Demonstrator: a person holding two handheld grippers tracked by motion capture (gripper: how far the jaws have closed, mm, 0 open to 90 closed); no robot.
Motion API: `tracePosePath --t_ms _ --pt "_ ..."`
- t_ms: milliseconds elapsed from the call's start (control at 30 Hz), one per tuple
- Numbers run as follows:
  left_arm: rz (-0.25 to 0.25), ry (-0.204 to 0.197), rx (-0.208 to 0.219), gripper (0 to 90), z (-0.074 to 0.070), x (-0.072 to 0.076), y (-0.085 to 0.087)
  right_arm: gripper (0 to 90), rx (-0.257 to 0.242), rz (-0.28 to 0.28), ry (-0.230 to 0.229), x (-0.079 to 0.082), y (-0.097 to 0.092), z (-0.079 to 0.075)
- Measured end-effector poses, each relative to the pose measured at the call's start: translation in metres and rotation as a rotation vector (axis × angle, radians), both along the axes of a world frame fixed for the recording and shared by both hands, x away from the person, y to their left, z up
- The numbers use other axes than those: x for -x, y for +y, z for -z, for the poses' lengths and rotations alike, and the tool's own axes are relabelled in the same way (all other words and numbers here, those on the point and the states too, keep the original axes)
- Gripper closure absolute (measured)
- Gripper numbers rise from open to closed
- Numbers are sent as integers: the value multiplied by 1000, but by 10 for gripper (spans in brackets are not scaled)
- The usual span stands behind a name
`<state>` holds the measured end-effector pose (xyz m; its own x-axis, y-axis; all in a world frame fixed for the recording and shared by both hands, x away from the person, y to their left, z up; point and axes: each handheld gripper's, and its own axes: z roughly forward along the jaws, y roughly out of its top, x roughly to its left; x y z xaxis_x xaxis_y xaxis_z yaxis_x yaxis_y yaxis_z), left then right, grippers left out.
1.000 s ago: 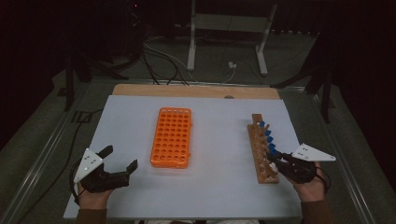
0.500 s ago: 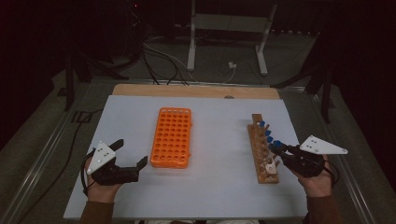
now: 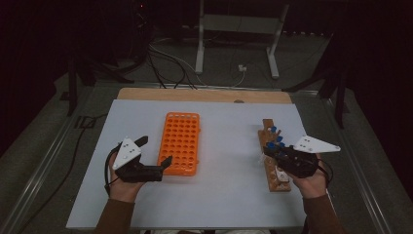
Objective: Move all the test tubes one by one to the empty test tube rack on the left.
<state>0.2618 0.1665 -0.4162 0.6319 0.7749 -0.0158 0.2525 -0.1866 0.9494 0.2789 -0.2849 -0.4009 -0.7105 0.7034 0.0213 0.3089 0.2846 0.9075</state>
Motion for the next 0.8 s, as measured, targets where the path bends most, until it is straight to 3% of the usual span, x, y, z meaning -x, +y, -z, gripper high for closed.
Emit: tracePosePath --t_ms 333,800 --pt "66 3 -8 7 -3 -15 -37 767 -19 -38 7 -11 25 -1" --pt "122 29 -26 7 7 -31 -77 767 -36 -82 38 -24 57 1"
